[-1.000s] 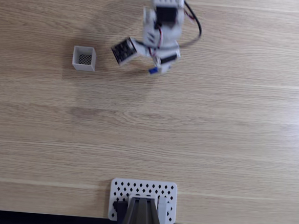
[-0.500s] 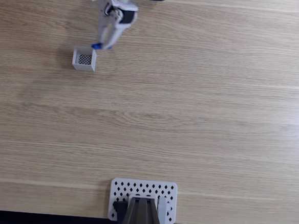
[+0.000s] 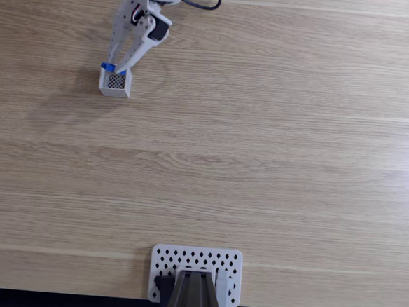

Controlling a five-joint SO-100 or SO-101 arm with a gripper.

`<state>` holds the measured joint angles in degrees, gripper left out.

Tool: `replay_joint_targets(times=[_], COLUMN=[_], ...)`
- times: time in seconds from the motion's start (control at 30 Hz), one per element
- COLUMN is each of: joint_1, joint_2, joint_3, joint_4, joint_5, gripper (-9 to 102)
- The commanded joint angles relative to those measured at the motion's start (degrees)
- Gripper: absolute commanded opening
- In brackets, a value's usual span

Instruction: Grasp a peg and put it in the crate.

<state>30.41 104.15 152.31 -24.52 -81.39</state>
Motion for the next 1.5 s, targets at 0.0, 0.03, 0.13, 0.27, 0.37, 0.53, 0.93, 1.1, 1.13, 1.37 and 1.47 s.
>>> replay_joint_targets(times=[0.0,0.03,0.13,0.27,0.37,0.53,0.93,1.1,1.13,1.37,1.47], joint_1=[1.85,2.02,2.46,3.6,3.52,3.43,3.43,3.43,3.43,1.23,-1.76], joint_2=[-2.11,-2.9,-5.27,-7.56,-7.73,-7.82,-7.73,-7.73,-7.73,-3.08,2.37], joint_3=[-5.71,-6.5,-9.05,-10.9,-10.99,-10.9,-10.9,-10.81,-10.81,-7.73,-4.31], joint_4=[-2.64,-2.64,-2.64,-2.64,-2.64,-2.64,-2.64,-2.55,-2.55,-2.46,-2.46], joint_5=[-0.09,-0.09,-0.09,-0.09,0.0,0.7,0.79,0.88,0.88,4.22,11.25], gripper=[-1,-1,-1,-1,-1,4,22,-3,-3,-1,-1])
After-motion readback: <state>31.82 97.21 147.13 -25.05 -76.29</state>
